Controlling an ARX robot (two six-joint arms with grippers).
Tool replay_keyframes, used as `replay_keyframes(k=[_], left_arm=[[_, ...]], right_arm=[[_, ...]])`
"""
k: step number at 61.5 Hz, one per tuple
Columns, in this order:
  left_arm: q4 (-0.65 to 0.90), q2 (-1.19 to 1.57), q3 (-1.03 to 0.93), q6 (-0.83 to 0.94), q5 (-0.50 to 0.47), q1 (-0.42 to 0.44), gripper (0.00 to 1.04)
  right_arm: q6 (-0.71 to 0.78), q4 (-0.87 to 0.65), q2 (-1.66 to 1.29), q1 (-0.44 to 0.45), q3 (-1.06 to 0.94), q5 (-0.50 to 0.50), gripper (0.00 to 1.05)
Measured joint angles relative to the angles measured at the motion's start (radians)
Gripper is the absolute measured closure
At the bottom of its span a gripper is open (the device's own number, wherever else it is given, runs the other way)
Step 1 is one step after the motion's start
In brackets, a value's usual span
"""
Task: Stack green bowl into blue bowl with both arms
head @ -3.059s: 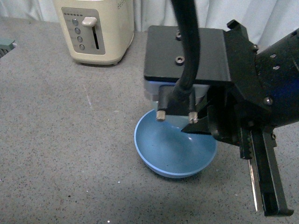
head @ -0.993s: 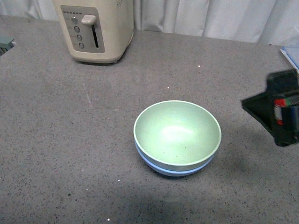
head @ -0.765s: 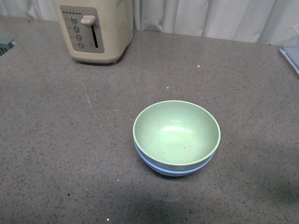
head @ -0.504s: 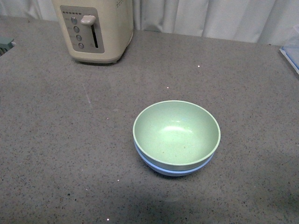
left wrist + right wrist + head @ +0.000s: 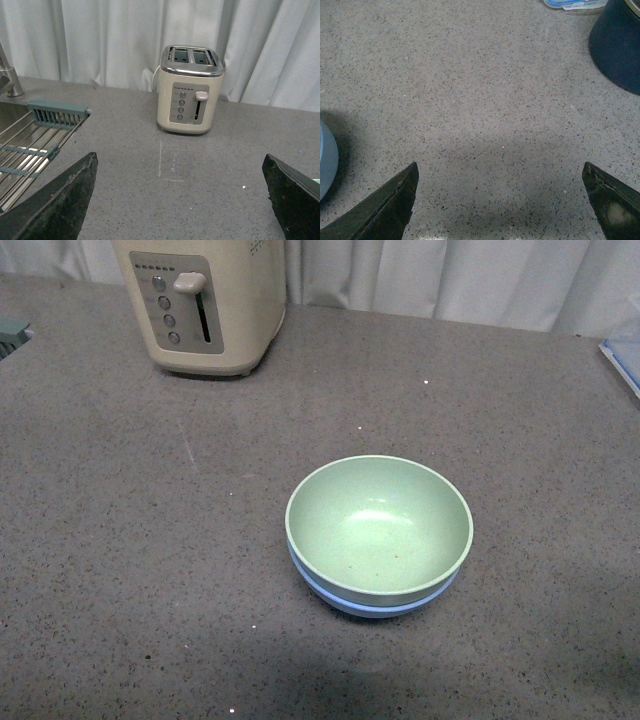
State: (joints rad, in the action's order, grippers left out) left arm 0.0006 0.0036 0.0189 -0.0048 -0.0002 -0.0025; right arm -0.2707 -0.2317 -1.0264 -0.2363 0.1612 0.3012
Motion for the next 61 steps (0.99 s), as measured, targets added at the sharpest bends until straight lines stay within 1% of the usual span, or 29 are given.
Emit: replay_keyframes(k=[24, 25, 27, 28, 29, 30, 31, 32, 34, 36, 38, 39, 40, 42, 45, 46, 48, 53, 54, 57, 61], left_arm=[[0.000, 0.000, 0.000, 0.000, 0.000, 0.000, 0.06], [0.000, 0.000, 0.000, 0.000, 0.000, 0.000, 0.06], [0.000, 0.000, 0.000, 0.000, 0.000, 0.000, 0.06], [0.000, 0.000, 0.000, 0.000, 0.000, 0.000, 0.06], [0.000, 0.000, 0.000, 0.000, 0.000, 0.000, 0.06], [0.000, 0.000, 0.000, 0.000, 0.000, 0.000, 0.06], [0.000, 0.000, 0.000, 0.000, 0.000, 0.000, 0.06], [0.000, 0.000, 0.000, 0.000, 0.000, 0.000, 0.06], [0.000, 0.000, 0.000, 0.000, 0.000, 0.000, 0.06], [0.000, -0.001, 0.000, 0.000, -0.002, 0.000, 0.06], [0.000, -0.001, 0.000, 0.000, 0.001, 0.000, 0.06], [-0.001, 0.000, 0.000, 0.000, 0.000, 0.000, 0.06], [-0.001, 0.001, 0.000, 0.000, 0.001, 0.001, 0.06], [-0.001, 0.000, 0.000, 0.000, -0.002, 0.001, 0.06], [-0.001, -0.003, 0.000, 0.000, -0.001, 0.001, 0.06], [-0.001, -0.003, 0.000, 0.000, 0.000, 0.001, 0.06], [-0.001, -0.002, 0.000, 0.000, -0.001, 0.001, 0.06], [-0.001, -0.002, 0.000, 0.000, 0.000, 0.001, 0.06], [-0.001, -0.002, 0.000, 0.000, 0.000, 0.001, 0.06], [-0.001, -0.003, 0.000, 0.000, -0.001, 0.001, 0.06], [-0.001, -0.002, 0.000, 0.000, 0.000, 0.001, 0.06]], right_arm=[[0.000, 0.000, 0.000, 0.000, 0.000, 0.000, 0.09], [0.007, -0.021, -0.009, 0.000, -0.005, -0.006, 0.09], [0.024, -0.087, -0.035, 0.005, -0.022, -0.021, 0.12], [0.034, -0.135, -0.052, 0.009, -0.036, -0.031, 0.16], [0.042, -0.169, -0.063, 0.011, -0.046, -0.042, 0.18], [0.066, -0.267, -0.100, 0.020, -0.073, -0.063, 0.21], [0.078, -0.322, -0.118, 0.024, -0.089, -0.074, 0.23], [0.106, -0.436, -0.150, 0.031, -0.123, -0.097, 0.26], [0.140, -0.542, -0.173, 0.038, -0.154, -0.110, 0.30], [0.186, -0.702, -0.208, 0.051, -0.168, -0.127, 0.37], [0.218, -0.864, -0.158, 0.068, -0.167, -0.142, 0.46], [0.226, -0.885, -0.119, 0.075, -0.167, -0.147, 0.49], [0.238, -0.877, -0.066, 0.083, -0.167, -0.154, 0.55], [0.246, -0.830, -0.004, 0.095, -0.167, -0.162, 0.62], [0.259, -0.718, 0.117, 0.115, -0.167, -0.185, 0.76], [0.259, -0.704, 0.131, 0.117, -0.167, -0.187, 0.78], [0.263, -0.635, 0.199, 0.127, -0.167, -0.197, 0.87], [0.267, -0.514, 0.311, 0.200, -0.167, -0.290, 1.03], [0.267, -0.502, 0.323, 0.206, -0.167, -0.291, 1.04], [0.269, -0.418, 0.412, 0.230, -0.166, -0.293, 1.04], [0.270, -0.336, 0.496, 0.233, -0.164, -0.299, 1.04]])
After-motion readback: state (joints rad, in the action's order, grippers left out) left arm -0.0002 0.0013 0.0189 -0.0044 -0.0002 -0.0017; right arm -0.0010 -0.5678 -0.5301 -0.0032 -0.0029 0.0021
